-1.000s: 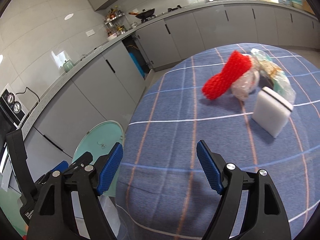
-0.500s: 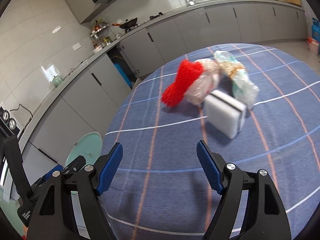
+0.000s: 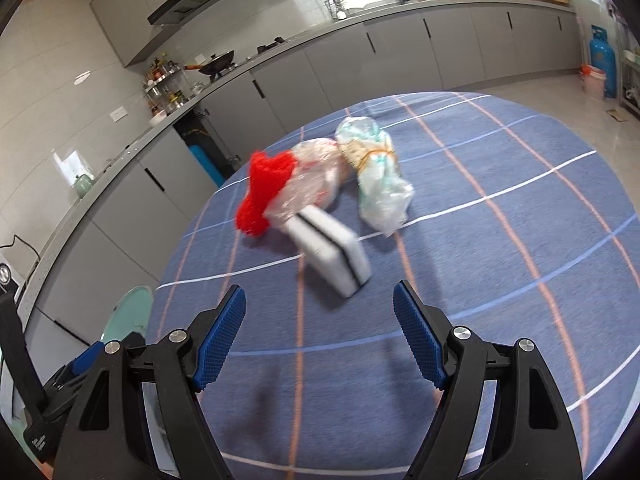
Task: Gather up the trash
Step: 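Grasp the white-and-black sponge with the right gripper while the left gripper grasps the red mesh net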
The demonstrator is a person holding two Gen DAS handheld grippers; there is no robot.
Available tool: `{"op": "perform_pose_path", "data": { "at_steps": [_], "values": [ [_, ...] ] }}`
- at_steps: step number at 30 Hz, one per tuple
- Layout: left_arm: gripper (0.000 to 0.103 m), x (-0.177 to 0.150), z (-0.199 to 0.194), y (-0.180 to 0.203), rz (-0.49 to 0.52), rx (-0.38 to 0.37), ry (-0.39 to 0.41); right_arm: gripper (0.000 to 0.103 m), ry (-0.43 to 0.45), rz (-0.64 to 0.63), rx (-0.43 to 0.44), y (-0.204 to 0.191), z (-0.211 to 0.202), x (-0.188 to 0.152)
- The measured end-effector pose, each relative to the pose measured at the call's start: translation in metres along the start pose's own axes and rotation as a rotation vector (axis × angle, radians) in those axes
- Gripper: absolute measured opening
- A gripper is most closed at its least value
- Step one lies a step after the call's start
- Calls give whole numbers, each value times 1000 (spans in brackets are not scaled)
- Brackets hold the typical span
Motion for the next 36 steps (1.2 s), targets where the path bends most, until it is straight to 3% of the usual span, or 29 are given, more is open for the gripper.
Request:
{"op": "perform_pose_path", "data": {
  "at_steps": [4, 12, 15, 17, 19, 22, 27, 32, 36],
  "values": [
    [96, -2, -1, 11, 33, -13, 4, 76, 11, -34, -22, 3, 4, 12],
    [95, 5, 2, 18, 50, -24, 12, 74, -48, -142, -51, -2, 36, 26],
    [95, 9, 3, 22, 62, -32, 20, 63, -93, -154, -67, 1, 50, 24],
    [93, 12, 5, 25, 67, -37, 23, 47, -121, -160, -75, 4, 57, 21],
    [92, 17, 8, 30, 74, -46, 26, 38, -141, -160, -70, 6, 61, 19],
    [89, 24, 12, 36, 78, -67, 29, 33, -138, -165, -65, 6, 59, 19],
    [74, 39, 22, 51, 107, -106, 39, 31, -101, -138, -26, 2, 43, 25],
    [74, 56, 32, 72, 156, -179, 61, 32, -47, -109, -3, 1, 23, 39],
    [75, 65, 41, 100, 261, -251, 105, 33, -52, -78, -6, 11, 19, 46]
  ]
}}
Point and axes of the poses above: each gripper's, at about its wrist camera, not at the fingertips, and z roughly the way its jaws point, y to its right, x to its top, the point moved 3 cm from there along z, roughly the way its jaws point, and after that the axes turned 12 degrees about x, right-handed, at the moved point
